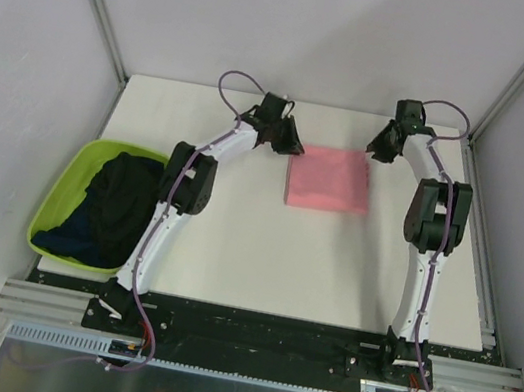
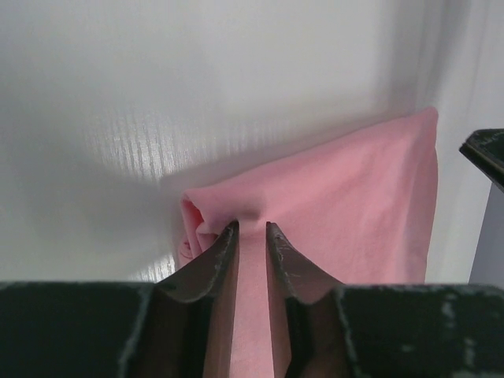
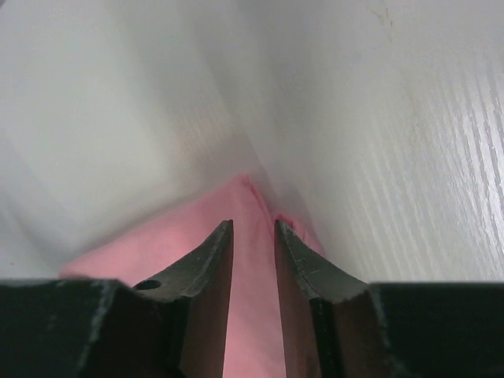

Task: Fold and stack the t-shirts
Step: Smooth out wrinkles on the folded tshirt

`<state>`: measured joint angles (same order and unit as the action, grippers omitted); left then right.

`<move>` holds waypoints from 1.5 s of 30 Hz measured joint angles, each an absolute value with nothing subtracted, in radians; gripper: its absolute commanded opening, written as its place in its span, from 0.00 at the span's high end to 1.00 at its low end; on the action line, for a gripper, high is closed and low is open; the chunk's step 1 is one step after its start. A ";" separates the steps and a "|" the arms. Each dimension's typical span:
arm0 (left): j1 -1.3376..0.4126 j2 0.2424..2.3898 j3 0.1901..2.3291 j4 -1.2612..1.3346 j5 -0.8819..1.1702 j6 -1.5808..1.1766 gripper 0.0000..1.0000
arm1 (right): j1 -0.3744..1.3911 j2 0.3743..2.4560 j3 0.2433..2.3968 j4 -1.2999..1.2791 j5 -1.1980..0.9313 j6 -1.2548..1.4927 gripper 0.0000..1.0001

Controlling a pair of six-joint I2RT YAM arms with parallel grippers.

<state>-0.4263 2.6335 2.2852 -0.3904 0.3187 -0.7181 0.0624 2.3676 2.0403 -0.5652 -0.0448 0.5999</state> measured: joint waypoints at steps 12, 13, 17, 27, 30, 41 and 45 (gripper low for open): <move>-0.396 2.578 2.277 -0.401 0.330 -0.715 0.60 | 0.087 2.217 1.941 -0.605 -0.043 0.539 0.52; -0.393 2.553 2.257 -0.402 0.330 -0.715 0.60 | 0.081 2.221 1.942 -0.611 -0.043 0.527 0.51; -0.384 2.429 2.151 -0.405 0.331 -0.714 0.60 | 0.062 2.248 1.953 -0.625 -0.043 0.469 0.48; -0.382 2.197 1.927 -0.387 0.371 -0.714 0.62 | 0.054 2.314 1.954 -0.620 -0.101 0.338 0.43; -0.382 2.155 1.852 -0.387 0.373 -0.706 0.62 | 0.052 2.321 1.954 -0.613 -0.127 0.323 0.43; -0.382 1.998 1.661 -0.402 0.374 -0.690 0.62 | 0.055 2.364 1.970 -0.598 -0.148 0.290 0.51; -0.382 1.912 1.589 -0.400 0.374 -0.677 0.62 | 0.072 2.371 1.975 -0.599 -0.130 0.281 0.66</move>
<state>-0.3820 1.9121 1.5887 -0.3996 0.3737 -0.6769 0.0715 2.3711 1.9755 -0.5987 -0.1295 0.2810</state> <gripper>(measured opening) 0.381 0.429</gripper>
